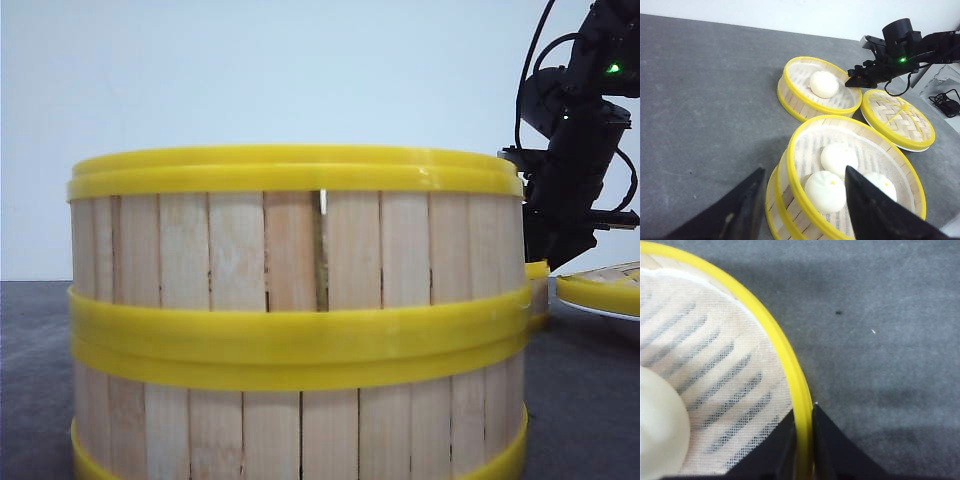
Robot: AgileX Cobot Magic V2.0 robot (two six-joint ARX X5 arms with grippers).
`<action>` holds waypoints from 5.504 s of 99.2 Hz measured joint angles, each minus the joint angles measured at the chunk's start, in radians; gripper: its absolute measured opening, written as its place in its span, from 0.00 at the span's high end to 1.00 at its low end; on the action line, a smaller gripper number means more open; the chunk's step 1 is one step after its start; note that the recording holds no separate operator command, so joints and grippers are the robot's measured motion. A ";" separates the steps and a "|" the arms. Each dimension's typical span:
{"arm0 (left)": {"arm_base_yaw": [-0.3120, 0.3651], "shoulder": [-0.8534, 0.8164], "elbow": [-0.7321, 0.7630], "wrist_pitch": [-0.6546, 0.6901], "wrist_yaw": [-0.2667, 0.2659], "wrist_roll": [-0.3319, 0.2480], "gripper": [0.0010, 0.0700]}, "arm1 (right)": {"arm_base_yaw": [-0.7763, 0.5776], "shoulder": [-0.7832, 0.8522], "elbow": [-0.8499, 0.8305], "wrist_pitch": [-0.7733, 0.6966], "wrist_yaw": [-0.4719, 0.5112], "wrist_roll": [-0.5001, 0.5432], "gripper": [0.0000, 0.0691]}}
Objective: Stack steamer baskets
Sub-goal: 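Move the right gripper to the rim of another bun basket, then grasp the basket rim with the right gripper and lift it, then lower the held basket onto the stack and release, then move the right gripper to the center of the woven bamboo lid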
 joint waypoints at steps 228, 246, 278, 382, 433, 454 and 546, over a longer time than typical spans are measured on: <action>0.000 0.000 0.000 -0.032 0.000 0.006 0.58 | 0.499 -0.554 -0.019 -0.476 -0.204 -0.215 0.96; 0.000 0.000 0.000 -0.050 0.000 0.006 0.58 | 0.505 -0.526 -0.019 -0.499 -0.205 -0.215 0.96; 0.000 0.000 0.000 -0.056 0.000 0.006 0.58 | 0.506 -0.496 -0.019 -0.521 -0.172 -0.215 0.96; 0.000 0.000 0.000 -0.053 0.000 0.009 0.58 | 0.505 -0.461 -0.019 -0.523 -0.172 -0.215 0.53; 0.000 0.000 0.000 -0.050 0.000 0.009 0.58 | 0.457 -0.757 -0.017 -0.455 0.084 -0.124 0.50; 0.000 0.000 0.000 -0.040 0.000 0.009 0.58 | 0.259 -0.754 -0.015 -0.558 0.085 -0.093 0.50; 0.000 0.000 0.000 -0.041 0.000 0.009 0.58 | -0.171 -0.306 -0.015 -0.677 -0.020 -0.100 0.50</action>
